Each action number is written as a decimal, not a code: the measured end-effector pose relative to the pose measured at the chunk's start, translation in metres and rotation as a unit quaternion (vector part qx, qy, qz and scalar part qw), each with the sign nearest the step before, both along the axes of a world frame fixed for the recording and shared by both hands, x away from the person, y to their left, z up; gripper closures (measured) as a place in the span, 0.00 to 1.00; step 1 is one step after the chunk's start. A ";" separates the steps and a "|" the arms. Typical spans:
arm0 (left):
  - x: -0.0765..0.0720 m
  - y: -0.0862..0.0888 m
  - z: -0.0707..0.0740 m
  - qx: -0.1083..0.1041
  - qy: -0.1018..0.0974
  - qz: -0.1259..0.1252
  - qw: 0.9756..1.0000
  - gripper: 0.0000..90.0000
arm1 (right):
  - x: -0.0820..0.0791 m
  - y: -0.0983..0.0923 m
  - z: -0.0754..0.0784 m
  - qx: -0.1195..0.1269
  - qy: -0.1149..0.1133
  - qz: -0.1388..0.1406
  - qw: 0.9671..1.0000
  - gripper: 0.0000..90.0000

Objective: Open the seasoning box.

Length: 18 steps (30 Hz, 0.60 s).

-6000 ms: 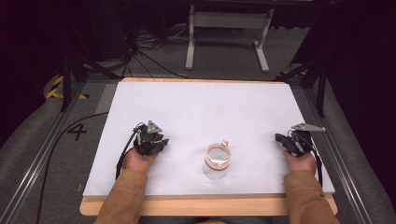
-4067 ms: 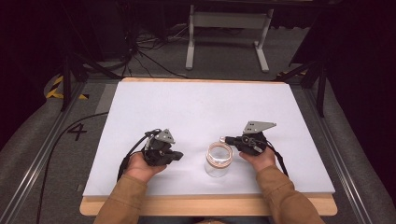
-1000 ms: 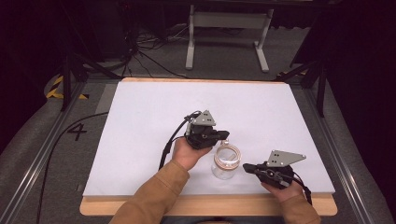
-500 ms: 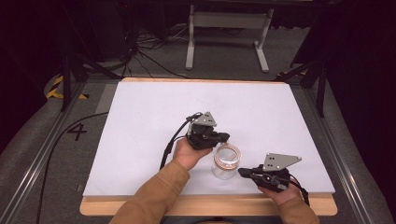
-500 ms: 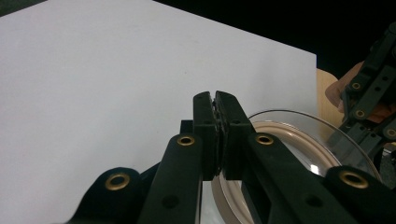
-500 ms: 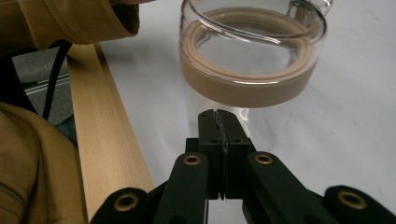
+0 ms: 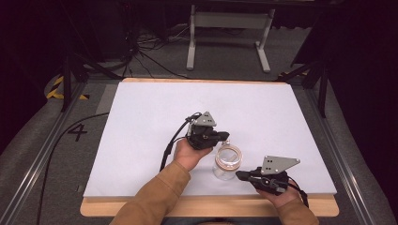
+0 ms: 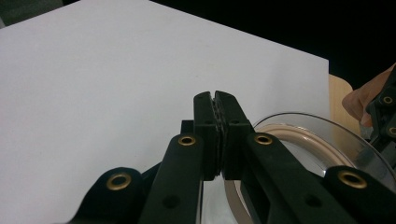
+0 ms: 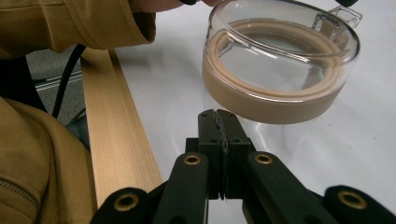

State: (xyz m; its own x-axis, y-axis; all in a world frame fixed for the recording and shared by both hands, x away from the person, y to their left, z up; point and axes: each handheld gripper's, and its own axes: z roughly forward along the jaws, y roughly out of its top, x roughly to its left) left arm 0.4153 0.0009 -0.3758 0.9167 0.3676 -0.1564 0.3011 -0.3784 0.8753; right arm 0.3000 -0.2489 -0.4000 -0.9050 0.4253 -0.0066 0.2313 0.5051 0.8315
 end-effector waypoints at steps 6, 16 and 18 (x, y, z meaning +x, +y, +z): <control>0.001 0.001 -0.001 -0.004 0.004 -0.002 1.000 0.99 | 0.000 0.001 0.000 0.004 0.000 0.001 1.000 1.00; 0.001 0.002 0.000 -0.001 0.004 -0.014 1.000 1.00 | -0.001 0.003 0.001 0.008 -0.002 0.002 1.000 1.00; 0.001 0.002 -0.001 -0.003 0.003 -0.015 1.000 1.00 | -0.002 0.003 0.001 0.008 -0.001 0.002 1.000 1.00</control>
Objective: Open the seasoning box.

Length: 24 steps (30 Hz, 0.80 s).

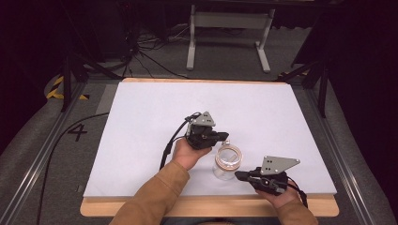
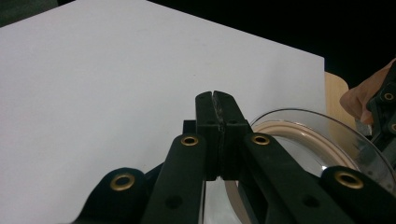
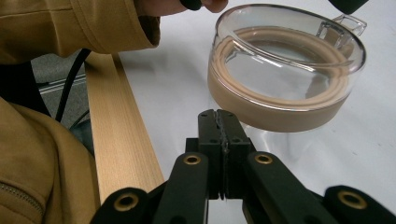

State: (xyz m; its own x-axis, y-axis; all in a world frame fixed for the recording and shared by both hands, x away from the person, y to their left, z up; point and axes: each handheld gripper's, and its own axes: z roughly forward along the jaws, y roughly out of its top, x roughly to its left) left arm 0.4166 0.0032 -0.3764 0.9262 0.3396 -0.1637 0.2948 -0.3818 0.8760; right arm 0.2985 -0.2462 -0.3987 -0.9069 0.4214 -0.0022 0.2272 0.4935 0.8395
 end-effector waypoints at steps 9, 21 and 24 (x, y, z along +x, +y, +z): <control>0.001 0.000 -0.001 -0.005 0.006 0.002 1.000 1.00 | 0.001 0.001 0.000 0.000 -0.008 -0.013 1.000 1.00; 0.002 0.000 -0.001 -0.005 0.007 0.002 1.000 1.00 | 0.000 0.000 0.002 0.010 -0.013 -0.015 1.000 1.00; 0.002 0.001 -0.001 -0.002 0.010 0.000 1.000 1.00 | 0.000 -0.001 0.005 0.019 -0.017 -0.018 1.000 1.00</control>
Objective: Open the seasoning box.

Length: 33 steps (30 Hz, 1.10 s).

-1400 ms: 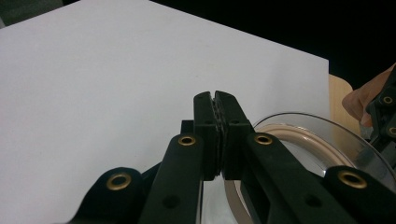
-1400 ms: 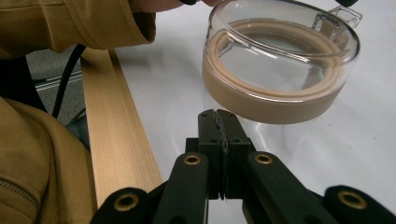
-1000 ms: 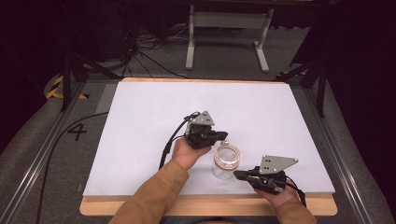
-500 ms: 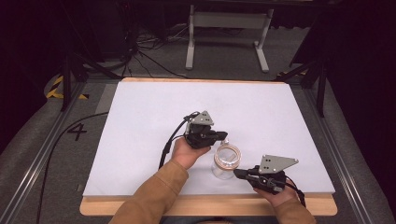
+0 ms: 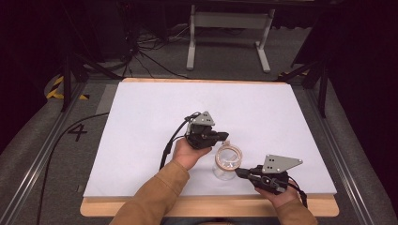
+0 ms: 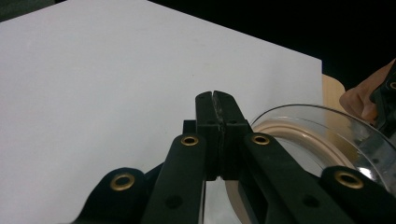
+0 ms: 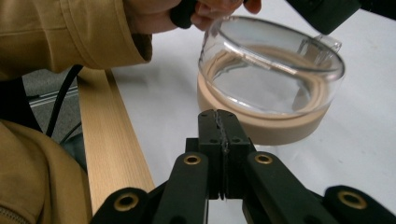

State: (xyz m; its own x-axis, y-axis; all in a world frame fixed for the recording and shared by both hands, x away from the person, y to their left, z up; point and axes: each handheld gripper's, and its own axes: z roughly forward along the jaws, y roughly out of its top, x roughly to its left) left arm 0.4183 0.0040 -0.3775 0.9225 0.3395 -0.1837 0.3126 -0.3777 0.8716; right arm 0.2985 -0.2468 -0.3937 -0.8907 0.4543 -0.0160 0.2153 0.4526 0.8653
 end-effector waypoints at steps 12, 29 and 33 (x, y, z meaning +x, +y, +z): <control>0.001 0.000 -0.001 0.003 0.003 0.003 1.000 0.99 | 0.005 -0.003 0.002 0.017 0.012 0.000 1.000 1.00; -0.008 0.025 0.014 -0.010 -0.007 0.017 1.000 0.99 | 0.014 -0.003 0.011 0.055 0.010 0.005 0.998 1.00; -0.013 0.036 0.016 -0.010 -0.006 0.028 1.000 0.99 | 0.017 -0.003 0.015 0.059 0.004 0.007 0.998 1.00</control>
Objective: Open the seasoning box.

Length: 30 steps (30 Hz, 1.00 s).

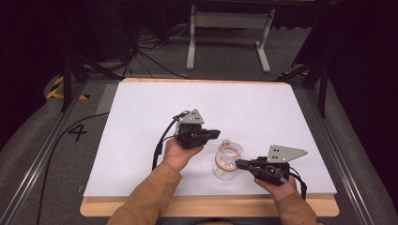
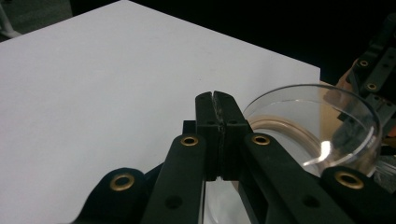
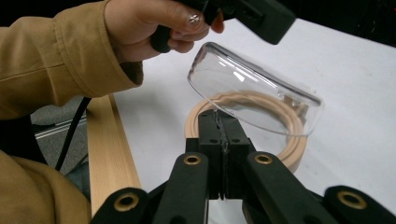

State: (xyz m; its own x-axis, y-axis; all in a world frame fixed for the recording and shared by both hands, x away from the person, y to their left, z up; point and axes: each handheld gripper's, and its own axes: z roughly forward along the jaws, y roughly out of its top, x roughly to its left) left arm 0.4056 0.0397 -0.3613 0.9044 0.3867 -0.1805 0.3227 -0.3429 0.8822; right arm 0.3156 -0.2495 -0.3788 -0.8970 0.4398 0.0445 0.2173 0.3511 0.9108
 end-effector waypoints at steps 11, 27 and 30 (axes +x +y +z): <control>-0.016 0.041 -0.001 0.004 0.001 0.048 0.999 0.99 | 0.020 0.002 0.015 0.015 -0.029 0.008 0.999 1.00; -0.027 0.078 -0.010 0.005 0.018 0.092 0.996 0.99 | 0.056 0.000 0.010 0.030 -0.007 -0.008 0.999 1.00; -0.026 0.079 -0.011 0.003 0.018 0.092 0.996 0.99 | 0.059 -0.002 0.006 0.034 -0.002 -0.015 0.999 1.00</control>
State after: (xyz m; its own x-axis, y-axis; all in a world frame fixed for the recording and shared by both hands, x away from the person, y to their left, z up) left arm 0.3799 0.1184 -0.3724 0.8108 0.5464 -0.2098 0.4127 -0.2796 0.8669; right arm 0.3743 -0.2516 -0.3728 -0.8832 0.4634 0.0721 0.2237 0.2810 0.9333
